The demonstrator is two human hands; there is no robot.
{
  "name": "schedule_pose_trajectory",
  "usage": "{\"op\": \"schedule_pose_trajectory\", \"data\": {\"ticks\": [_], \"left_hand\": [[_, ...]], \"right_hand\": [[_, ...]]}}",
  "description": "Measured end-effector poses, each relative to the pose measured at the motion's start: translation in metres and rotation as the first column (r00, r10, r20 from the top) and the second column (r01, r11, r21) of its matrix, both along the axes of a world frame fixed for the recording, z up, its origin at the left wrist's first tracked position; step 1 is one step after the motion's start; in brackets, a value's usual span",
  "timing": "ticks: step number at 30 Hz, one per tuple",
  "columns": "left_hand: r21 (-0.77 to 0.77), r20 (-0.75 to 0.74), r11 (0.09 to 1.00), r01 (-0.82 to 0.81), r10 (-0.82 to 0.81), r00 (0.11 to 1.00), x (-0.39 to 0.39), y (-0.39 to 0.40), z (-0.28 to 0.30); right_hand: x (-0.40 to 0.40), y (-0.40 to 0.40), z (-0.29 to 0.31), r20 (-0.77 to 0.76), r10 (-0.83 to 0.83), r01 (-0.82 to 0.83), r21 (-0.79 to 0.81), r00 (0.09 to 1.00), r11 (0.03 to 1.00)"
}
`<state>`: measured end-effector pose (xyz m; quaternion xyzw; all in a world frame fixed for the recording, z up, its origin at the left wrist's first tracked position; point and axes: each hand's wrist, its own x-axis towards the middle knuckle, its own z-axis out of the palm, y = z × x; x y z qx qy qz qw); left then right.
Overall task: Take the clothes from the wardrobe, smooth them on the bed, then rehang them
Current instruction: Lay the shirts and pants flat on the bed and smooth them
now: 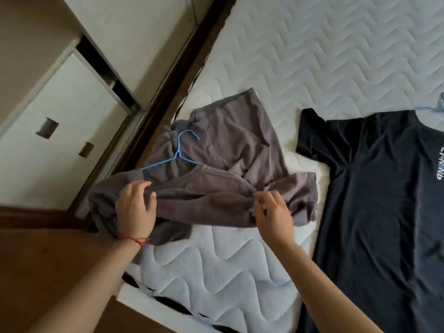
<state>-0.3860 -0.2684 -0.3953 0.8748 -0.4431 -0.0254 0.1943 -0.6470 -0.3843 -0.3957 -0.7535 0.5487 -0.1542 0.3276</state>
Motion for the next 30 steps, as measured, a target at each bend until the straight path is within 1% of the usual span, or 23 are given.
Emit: {"op": "schedule_pose_trajectory", "data": {"ticks": [3, 5, 7, 10, 11, 12, 14, 18, 20, 22, 27, 30], "left_hand": [[0.060, 0.067, 0.997, -0.058, 0.054, 0.996, 0.054, -0.021, -0.008], [0.131, 0.040, 0.984, -0.121, 0.117, 0.992, 0.078, -0.033, -0.015], [0.256, -0.006, 0.953, -0.162, 0.170, 0.985, 0.102, -0.041, -0.029], [0.479, -0.077, 0.872, -0.100, 0.156, 0.985, 0.129, -0.043, -0.049], [0.520, -0.098, 0.851, -0.071, 0.142, 0.985, 0.132, -0.042, -0.053], [0.524, -0.099, 0.850, -0.049, 0.118, 0.988, 0.134, -0.041, -0.056], [0.470, -0.080, 0.883, -0.012, 0.057, 0.995, 0.135, -0.039, -0.059], [0.338, -0.155, 0.935, 0.106, -0.055, 0.986, 0.135, -0.029, -0.052], [0.248, -0.146, 0.964, 0.093, -0.058, 0.988, 0.132, -0.022, -0.038], [0.139, -0.128, 0.989, 0.058, -0.040, 0.991, 0.124, -0.018, -0.020], [-0.050, -0.052, 0.998, 0.043, -0.046, 0.998, 0.096, -0.006, 0.035], [-0.159, -0.010, 0.984, 0.081, -0.084, 0.996, 0.073, 0.006, 0.072]], "right_hand": [[0.044, -0.020, -0.004, -0.049, 0.077, -0.080, -0.054, 0.996, 0.995], [0.060, -0.030, -0.008, -0.112, 0.121, -0.126, -0.040, 0.986, 0.991], [0.074, -0.037, -0.016, -0.163, 0.156, -0.154, 0.024, 0.974, 0.988], [0.087, -0.043, -0.027, -0.201, 0.214, -0.186, 0.147, 0.956, 0.971], [0.089, -0.043, -0.030, -0.214, 0.235, -0.201, 0.169, 0.948, 0.965], [0.091, -0.042, -0.033, -0.225, 0.247, -0.209, 0.180, 0.943, 0.961], [0.091, -0.042, -0.036, -0.222, 0.238, -0.197, 0.191, 0.946, 0.962], [0.086, -0.037, -0.032, -0.218, 0.217, -0.175, 0.197, 0.952, 0.965], [0.082, -0.033, -0.025, -0.200, 0.217, -0.182, 0.182, 0.955, 0.966], [0.077, -0.029, -0.015, -0.150, 0.197, -0.174, 0.151, 0.969, 0.973], [0.059, -0.021, 0.028, -0.040, 0.119, -0.117, 0.033, 0.992, 0.993], [0.035, -0.013, 0.062, 0.045, 0.095, -0.092, -0.050, 0.994, 0.994]]}}
